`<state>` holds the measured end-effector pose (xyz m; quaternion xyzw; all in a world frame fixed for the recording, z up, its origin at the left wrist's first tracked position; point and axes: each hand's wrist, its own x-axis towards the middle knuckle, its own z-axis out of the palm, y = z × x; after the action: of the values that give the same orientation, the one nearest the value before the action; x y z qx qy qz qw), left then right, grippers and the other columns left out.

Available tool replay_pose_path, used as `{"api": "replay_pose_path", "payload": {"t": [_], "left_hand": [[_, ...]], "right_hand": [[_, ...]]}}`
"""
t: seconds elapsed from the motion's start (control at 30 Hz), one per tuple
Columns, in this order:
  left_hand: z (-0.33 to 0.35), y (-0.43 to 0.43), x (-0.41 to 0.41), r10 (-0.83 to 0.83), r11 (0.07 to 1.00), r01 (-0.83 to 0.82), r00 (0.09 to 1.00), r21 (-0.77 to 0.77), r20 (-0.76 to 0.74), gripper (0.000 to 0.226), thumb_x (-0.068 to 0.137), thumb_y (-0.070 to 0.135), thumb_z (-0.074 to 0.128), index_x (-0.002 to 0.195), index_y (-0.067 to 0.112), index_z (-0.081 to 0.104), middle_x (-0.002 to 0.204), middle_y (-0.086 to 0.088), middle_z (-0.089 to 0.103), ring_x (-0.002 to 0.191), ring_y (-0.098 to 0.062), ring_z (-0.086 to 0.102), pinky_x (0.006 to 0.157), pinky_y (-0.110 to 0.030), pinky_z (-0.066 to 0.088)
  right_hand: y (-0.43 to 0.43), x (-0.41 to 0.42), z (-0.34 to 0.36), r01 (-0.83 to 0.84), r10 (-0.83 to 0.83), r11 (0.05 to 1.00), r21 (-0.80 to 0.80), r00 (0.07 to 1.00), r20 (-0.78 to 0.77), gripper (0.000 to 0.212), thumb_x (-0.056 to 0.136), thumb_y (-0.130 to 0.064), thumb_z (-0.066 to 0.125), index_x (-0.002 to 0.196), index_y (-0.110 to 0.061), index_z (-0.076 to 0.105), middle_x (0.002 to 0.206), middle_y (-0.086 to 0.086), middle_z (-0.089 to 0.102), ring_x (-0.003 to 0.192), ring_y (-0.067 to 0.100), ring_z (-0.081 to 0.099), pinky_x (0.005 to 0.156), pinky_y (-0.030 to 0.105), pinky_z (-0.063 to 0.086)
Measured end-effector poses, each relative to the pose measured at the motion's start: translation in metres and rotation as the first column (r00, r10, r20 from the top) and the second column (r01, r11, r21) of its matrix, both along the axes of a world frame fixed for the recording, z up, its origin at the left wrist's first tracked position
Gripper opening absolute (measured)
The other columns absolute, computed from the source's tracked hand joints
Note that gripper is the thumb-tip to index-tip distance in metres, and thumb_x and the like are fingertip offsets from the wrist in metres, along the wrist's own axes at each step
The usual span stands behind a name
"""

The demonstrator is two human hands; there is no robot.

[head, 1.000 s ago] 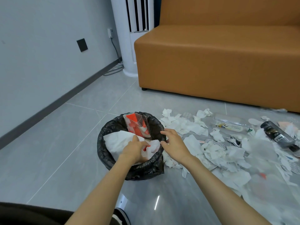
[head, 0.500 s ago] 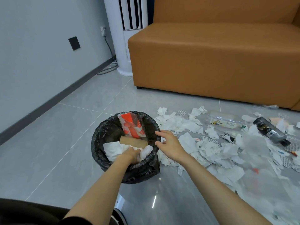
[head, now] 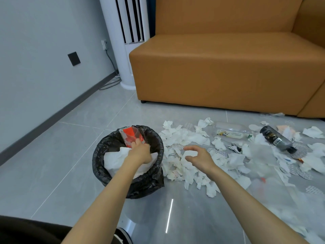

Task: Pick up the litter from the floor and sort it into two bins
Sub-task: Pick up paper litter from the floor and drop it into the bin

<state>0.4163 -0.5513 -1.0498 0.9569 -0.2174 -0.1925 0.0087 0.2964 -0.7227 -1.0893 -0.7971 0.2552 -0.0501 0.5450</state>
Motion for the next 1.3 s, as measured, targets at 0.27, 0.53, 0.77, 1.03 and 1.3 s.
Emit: {"api": "replay_pose_path", "payload": {"t": [0.27, 0.53, 0.77, 1.03, 1.3], "left_hand": [[0.011, -0.063, -0.024, -0.089, 0.877, 0.160, 0.981, -0.453, 0.174, 0.046, 0.092, 0.010, 0.045, 0.137, 0.017, 0.043, 0.137, -0.010, 0.044, 0.126, -0.028, 0.041, 0.097, -0.041, 0.044], [-0.047, -0.118, -0.052, -0.234, 0.867, 0.206, 0.972, -0.453, -0.006, 0.046, 0.091, 0.011, 0.045, 0.137, 0.018, 0.044, 0.134, -0.006, 0.050, 0.122, -0.023, 0.047, 0.098, -0.038, 0.044], [-0.113, -0.131, -0.074, -0.310, 0.929, 0.253, 0.931, -0.271, -0.192, 0.055, 0.094, 0.016, 0.043, 0.147, 0.022, 0.026, 0.155, -0.008, 0.017, 0.141, -0.029, 0.019, 0.111, -0.036, 0.027], [-0.164, -0.121, -0.065, -0.258, 0.966, 0.241, 0.911, -0.093, -0.321, 0.061, 0.097, 0.035, 0.040, 0.150, 0.035, 0.010, 0.157, -0.007, 0.007, 0.143, -0.036, 0.003, 0.116, -0.043, 0.018], [-0.180, -0.117, -0.077, -0.248, 0.956, 0.164, 0.894, -0.243, -0.373, 0.043, 0.089, 0.022, 0.056, 0.131, 0.023, 0.050, 0.134, -0.001, 0.049, 0.123, -0.018, 0.046, 0.097, -0.022, 0.036]], "right_hand": [[-0.055, -0.046, -0.033, 0.242, -0.240, 0.970, -0.007, 0.955, -0.177, 0.036, 0.086, -0.004, 0.057, 0.121, -0.012, 0.059, 0.134, 0.007, 0.051, 0.119, 0.021, 0.050, 0.085, 0.023, 0.037], [-0.094, -0.103, -0.069, 0.212, -0.285, 0.952, -0.221, 0.876, -0.388, 0.046, 0.085, -0.005, 0.053, 0.130, -0.012, 0.052, 0.140, 0.006, 0.048, 0.129, 0.023, 0.044, 0.104, 0.027, 0.034], [-0.101, -0.114, -0.105, -0.039, -0.067, 0.983, -0.179, 0.834, -0.548, 0.065, 0.089, -0.014, 0.054, 0.148, -0.017, 0.027, 0.155, 0.004, 0.025, 0.141, 0.025, 0.026, 0.112, 0.027, 0.023], [-0.095, -0.105, -0.131, -0.244, 0.001, 0.933, -0.263, 0.735, -0.678, 0.063, 0.093, -0.021, 0.047, 0.149, -0.023, 0.019, 0.144, 0.006, 0.036, 0.135, 0.031, 0.023, 0.110, 0.036, 0.029], [-0.078, -0.092, -0.122, -0.058, -0.263, 0.821, -0.568, 0.845, -0.466, 0.030, 0.095, -0.038, 0.045, 0.116, -0.022, 0.058, 0.110, 0.000, 0.066, 0.100, 0.018, 0.061, 0.076, 0.026, 0.044]]}}
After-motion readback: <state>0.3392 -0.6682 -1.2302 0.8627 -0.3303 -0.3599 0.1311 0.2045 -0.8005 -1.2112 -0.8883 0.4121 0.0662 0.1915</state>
